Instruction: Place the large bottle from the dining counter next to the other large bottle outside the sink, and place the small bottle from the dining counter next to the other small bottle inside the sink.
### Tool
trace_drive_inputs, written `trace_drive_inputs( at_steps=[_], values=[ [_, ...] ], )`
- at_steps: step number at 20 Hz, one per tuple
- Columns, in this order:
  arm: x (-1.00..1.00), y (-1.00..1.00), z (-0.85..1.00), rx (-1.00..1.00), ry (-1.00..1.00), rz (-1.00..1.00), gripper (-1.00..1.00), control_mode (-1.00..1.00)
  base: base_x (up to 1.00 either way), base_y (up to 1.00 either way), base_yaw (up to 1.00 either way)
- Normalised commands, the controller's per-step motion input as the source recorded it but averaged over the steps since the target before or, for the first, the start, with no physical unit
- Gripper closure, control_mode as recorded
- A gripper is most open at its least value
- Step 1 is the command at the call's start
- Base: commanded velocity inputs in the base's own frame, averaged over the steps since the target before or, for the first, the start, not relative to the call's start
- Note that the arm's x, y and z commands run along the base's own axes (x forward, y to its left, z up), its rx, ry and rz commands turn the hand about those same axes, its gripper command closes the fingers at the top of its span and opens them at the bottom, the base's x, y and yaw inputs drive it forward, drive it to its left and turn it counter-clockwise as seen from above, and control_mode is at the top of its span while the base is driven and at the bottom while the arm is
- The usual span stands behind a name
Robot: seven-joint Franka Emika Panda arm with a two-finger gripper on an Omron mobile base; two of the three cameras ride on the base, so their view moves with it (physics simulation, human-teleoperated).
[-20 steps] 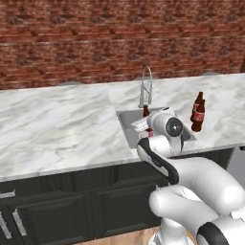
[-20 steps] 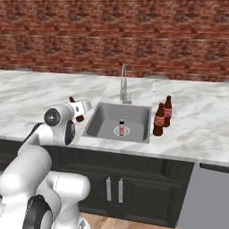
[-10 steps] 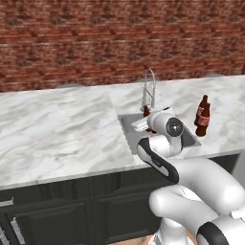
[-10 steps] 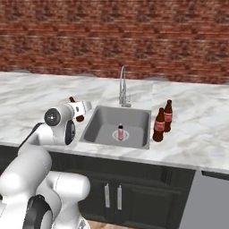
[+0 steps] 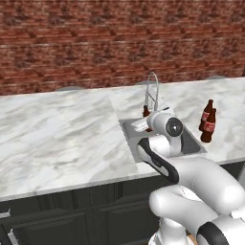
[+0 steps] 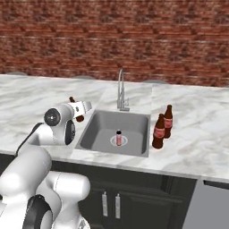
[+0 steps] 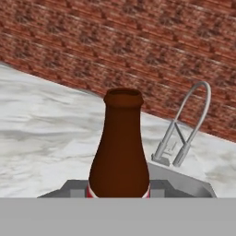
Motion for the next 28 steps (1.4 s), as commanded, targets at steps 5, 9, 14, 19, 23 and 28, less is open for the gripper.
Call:
trace_drive_inputs(
  at_steps=[5,9,14,19,23,28],
  values=[
    [0.00,0.00,0.00,0.00,0.00,0.00,1.00,1.00,0.35,0.05,-0.02],
    [0.00,0.00,0.00,0.00,0.00,0.00,1.00,1.00,0.32,0.04,-0.02],
    [0.00,0.00,0.00,0.00,0.00,0.00,1.00,1.00,0.34,0.03,-0.02],
    [0.00,0.00,0.00,0.00,0.00,0.00,1.00,1.00,0.09,0.03,0.00],
    [0.00,0.00,0.00,0.00,0.00,0.00,1.00,1.00,0.00,0.00,0.00],
    [0.00,0.00,-0.02,0.02,0.00,0.00,1.00,-1.00,0.00,0.00,0.00]
  ],
)
